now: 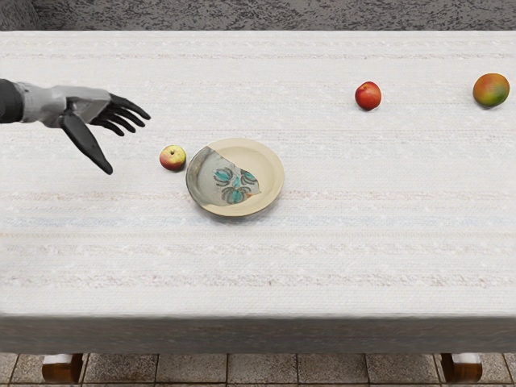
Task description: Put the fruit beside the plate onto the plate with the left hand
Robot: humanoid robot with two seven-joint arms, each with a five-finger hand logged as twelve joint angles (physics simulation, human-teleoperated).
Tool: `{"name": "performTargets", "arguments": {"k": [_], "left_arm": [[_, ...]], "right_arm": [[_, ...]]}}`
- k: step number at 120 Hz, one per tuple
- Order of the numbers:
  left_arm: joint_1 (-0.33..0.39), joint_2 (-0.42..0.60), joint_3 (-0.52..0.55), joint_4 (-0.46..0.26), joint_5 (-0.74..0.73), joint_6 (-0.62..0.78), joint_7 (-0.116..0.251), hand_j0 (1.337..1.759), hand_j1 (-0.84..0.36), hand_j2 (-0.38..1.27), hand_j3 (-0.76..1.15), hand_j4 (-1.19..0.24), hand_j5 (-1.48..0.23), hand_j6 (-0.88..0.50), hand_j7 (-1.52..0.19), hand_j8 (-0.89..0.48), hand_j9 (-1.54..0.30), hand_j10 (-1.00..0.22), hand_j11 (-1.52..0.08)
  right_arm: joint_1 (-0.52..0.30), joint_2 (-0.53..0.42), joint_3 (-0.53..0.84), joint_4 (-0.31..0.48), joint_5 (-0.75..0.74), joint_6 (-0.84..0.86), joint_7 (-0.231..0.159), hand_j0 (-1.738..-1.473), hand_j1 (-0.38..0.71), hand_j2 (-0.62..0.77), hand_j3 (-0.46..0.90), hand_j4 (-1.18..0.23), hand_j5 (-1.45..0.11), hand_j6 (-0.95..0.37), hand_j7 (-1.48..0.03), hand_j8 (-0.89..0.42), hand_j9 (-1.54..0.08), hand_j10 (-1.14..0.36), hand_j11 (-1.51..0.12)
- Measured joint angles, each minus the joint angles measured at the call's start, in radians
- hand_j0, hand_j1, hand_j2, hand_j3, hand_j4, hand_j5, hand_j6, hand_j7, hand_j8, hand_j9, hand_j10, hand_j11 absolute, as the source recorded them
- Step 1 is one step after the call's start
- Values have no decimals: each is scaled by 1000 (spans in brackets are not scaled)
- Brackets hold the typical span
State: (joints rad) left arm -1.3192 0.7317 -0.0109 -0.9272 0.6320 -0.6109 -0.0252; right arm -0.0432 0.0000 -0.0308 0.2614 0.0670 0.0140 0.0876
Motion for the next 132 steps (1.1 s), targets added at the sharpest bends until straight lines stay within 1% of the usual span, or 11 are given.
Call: {"name": "performTargets", "arguments": {"k": [15, 22, 26, 35, 42, 51, 73, 86, 104, 121, 132], "left_arm": [[-12, -3, 1, -1, -1, 0, 9, 1658, 58, 51, 0, -247, -318, -248, -318, -247, -318, -247, -318], [-75, -22, 0, -1, 0, 0, 89, 1658, 58, 51, 0, -248, -318, -248, -318, -248, -318, -247, -318], [-113, -46, -1, -1, 9, 0, 154, 1658, 58, 52, 0, -247, -318, -248, -318, -248, -318, -247, -318], [-128, -163, -1, -4, 143, 0, 287, 1658, 57, 51, 0, -247, -318, -247, -318, -247, -318, -246, -318], [-119, -220, 3, -7, 300, 0, 346, 1658, 57, 50, 0, -247, -318, -247, -318, -247, -318, -246, -318], [-135, -245, 23, -11, 439, 0, 387, 1658, 57, 50, 0, -247, -318, -247, -318, -247, -318, -246, -318], [-134, -262, 60, -83, 589, 130, 418, 1658, 56, 50, 0, -247, -318, -248, -318, -248, -318, -247, -318], [-136, -340, 72, -106, 610, 194, 420, 1658, 56, 50, 0, -247, -318, -248, -318, -248, -318, -247, -318], [-127, -375, 81, -114, 618, 238, 420, 1658, 56, 50, 0, -247, -319, -248, -318, -248, -318, -247, -318], [-125, -395, 163, -103, 621, 386, 420, 1658, 56, 50, 0, -248, -319, -248, -319, -248, -319, -247, -319], [-83, -431, 189, -96, 621, 433, 420, 1658, 56, 50, 0, -248, -319, -248, -319, -248, -319, -247, -319]], "right_arm": [[4, 0, 3, 1, 1, 0, 3, -1658, -305, -7, 0, -36, -47, -36, -47, -36, -47, -36, -47], [4, 0, 3, 0, 1, 0, 1, -1658, -305, -7, 0, -36, -47, -36, -47, -36, -47, -36, -47], [3, 0, 2, -1, 1, 0, 0, -1658, -305, -7, 0, -36, -47, -36, -47, -36, -47, -36, -47], [0, 0, 1, -1, 1, 0, -1, -1658, -305, -7, 0, -36, -47, -36, -47, -36, -47, -36, -47], [-2, 0, 1, 0, 1, 0, -1, -1658, -305, -7, 0, -36, -47, -36, -47, -36, -47, -36, -47], [-4, 0, 0, 4, 0, 0, -1, -1658, -305, -7, 0, -36, -47, -36, -47, -36, -47, -36, -47], [-9, 0, -1, 13, 0, 0, -2, -1658, -305, -7, 0, -36, -47, -36, -47, -36, -47, -36, -47], [-11, 0, -1, 21, 0, 1, -3, -1658, -305, -7, 0, -36, -47, -36, -47, -36, -47, -36, -47], [-14, 0, -1, 28, -1, 2, -3, -1658, -305, -7, 0, -36, -47, -36, -47, -36, -47, -36, -47], [-17, 0, -1, 30, -1, 3, -3, -1658, -305, -7, 0, -36, -47, -36, -47, -36, -47, -36, -47], [-18, 0, -1, 30, -1, 3, -3, -1658, -305, -7, 0, -36, -47, -36, -47, -36, -47, -36, -47]]}}
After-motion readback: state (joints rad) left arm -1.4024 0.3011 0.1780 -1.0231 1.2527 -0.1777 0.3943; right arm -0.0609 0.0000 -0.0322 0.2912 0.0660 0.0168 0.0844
